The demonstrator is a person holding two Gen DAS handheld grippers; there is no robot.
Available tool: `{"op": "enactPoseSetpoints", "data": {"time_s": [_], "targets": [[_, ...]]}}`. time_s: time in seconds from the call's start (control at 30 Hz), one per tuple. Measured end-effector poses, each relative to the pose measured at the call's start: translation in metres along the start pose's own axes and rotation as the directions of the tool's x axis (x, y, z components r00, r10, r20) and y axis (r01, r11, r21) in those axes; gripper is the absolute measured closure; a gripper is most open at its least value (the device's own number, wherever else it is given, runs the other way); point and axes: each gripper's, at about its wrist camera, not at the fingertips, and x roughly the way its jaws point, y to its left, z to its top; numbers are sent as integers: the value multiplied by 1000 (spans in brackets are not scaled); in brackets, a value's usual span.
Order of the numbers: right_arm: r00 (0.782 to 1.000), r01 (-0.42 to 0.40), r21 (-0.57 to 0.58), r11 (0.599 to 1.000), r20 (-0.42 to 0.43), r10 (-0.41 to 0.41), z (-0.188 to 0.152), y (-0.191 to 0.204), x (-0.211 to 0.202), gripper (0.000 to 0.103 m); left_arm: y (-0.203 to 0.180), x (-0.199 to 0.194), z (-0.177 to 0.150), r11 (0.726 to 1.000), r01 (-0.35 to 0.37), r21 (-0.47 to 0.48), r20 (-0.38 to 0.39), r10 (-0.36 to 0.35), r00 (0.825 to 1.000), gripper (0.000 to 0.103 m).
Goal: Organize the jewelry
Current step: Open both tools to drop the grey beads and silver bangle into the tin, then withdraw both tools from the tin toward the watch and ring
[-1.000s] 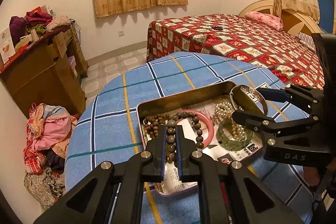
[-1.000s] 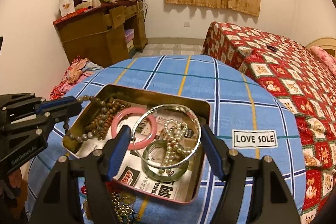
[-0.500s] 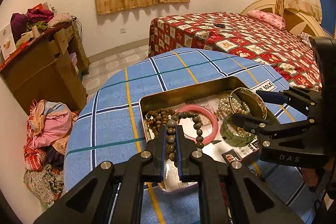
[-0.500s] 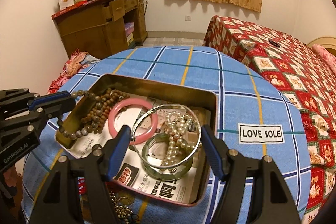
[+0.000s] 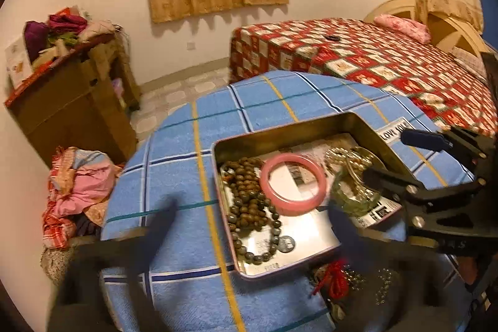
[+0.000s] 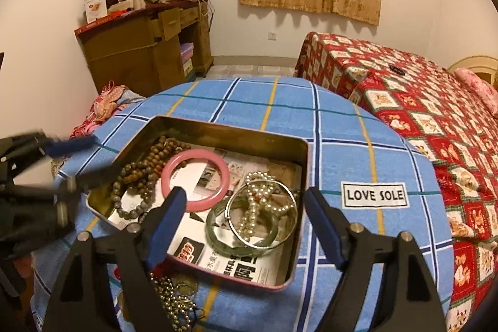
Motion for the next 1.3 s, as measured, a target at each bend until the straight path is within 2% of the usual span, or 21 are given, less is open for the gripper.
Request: {"op": "enactPoseSetpoints", "data": {"time_s": [0.13, 0.3, 0.43, 0.53, 0.7, 0.83, 1.13, 1.3], "targets": [[1000, 13, -3, 1000, 14, -13, -7, 0, -10, 22, 2, -8, -2, 1000, -3, -9, 13, 3, 1000, 1], [999, 47, -8, 999, 18, -47, -28, -4, -28, 22, 4, -20, -13, 999, -51, -6, 29, 51, 998, 1], [997, 71, -14, 997, -5, -71, -53, -6, -36, 22, -3, -30, -33, 996, -86, -15, 24, 86, 996, 1], [996, 83, -12, 997, -25, -83, -65, -8, -35, 22, -10, -35, -44, 996, -81, -32, 18, 81, 997, 1], [994, 87, 11, 996, -67, -86, -72, -10, -30, 22, -24, -29, -56, 997, -72, -41, -17, 72, 997, 1], [991, 92, -26, 995, -98, -94, -75, -3, -24, 22, -30, -17, -60, 997, -74, -39, -56, 72, 996, 1], [991, 89, -11, 996, -103, -90, -77, -6, -23, 22, -43, -2, -68, 997, -74, -20, -103, 71, 992, 1], [991, 107, 19, 994, -82, -105, -78, -9, -27, 22, -49, -3, -67, 998, -58, -20, -95, 56, 994, 1]]}}
